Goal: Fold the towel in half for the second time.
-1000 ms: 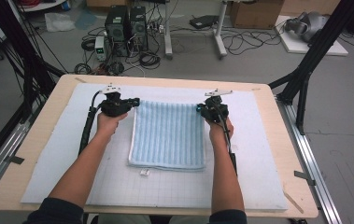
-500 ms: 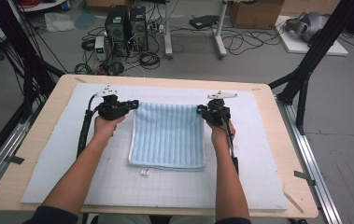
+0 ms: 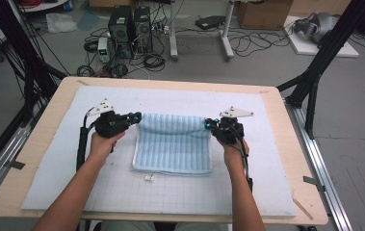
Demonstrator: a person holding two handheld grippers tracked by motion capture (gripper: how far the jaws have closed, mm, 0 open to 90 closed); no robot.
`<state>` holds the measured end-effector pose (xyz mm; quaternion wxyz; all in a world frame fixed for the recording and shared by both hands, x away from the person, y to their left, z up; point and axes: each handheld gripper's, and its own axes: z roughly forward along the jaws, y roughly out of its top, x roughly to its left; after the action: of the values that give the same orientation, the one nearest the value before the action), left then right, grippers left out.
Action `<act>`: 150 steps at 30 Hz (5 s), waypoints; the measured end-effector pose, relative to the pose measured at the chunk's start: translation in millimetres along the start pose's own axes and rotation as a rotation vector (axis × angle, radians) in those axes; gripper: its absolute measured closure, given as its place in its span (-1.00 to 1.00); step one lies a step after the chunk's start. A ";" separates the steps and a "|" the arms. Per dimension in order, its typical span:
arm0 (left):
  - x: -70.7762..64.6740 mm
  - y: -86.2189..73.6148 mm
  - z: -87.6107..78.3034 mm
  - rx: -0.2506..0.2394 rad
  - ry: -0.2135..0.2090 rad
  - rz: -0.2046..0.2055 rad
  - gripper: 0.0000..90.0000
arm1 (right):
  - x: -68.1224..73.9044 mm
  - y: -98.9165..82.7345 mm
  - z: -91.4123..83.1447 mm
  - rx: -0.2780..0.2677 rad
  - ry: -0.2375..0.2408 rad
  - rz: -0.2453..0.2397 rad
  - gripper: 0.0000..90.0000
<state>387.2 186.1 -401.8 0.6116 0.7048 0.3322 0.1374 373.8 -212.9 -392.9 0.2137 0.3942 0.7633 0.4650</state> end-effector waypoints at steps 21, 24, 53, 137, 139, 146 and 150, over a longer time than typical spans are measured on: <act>-31.5 -27.5 -26.8 0.043 -0.031 0.056 0.92 | 23.1 -31.0 -31.4 -0.015 0.046 -0.040 0.88; -30.9 -32.5 -27.9 0.050 -0.031 0.049 0.92 | 25.7 -35.4 -33.6 -0.017 0.054 -0.033 0.88; -49.6 -72.2 -56.0 0.152 -0.113 0.025 0.88 | 56.8 -83.2 -60.7 0.008 0.069 -0.069 0.85; -12.6 -19.1 -75.0 0.008 0.049 0.091 -0.64 | 0.1 -60.3 -94.3 -0.079 -0.116 0.012 -0.76; -11.1 -18.1 -81.4 -0.003 0.056 0.093 -0.58 | -1.6 -61.6 -99.6 -0.093 -0.127 0.019 -0.79; -8.9 -18.3 -98.3 -0.054 0.107 0.095 -0.58 | -5.7 -67.4 -112.4 -0.073 -0.169 0.004 -0.79; -7.8 -21.5 -104.3 -0.086 0.126 0.061 -0.59 | -6.5 -68.3 -121.0 -0.080 -0.190 0.010 -0.79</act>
<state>312.4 262.2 -398.3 0.6148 0.6774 0.3423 0.2143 266.3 -301.1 -395.6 0.2983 0.4313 0.7187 0.4566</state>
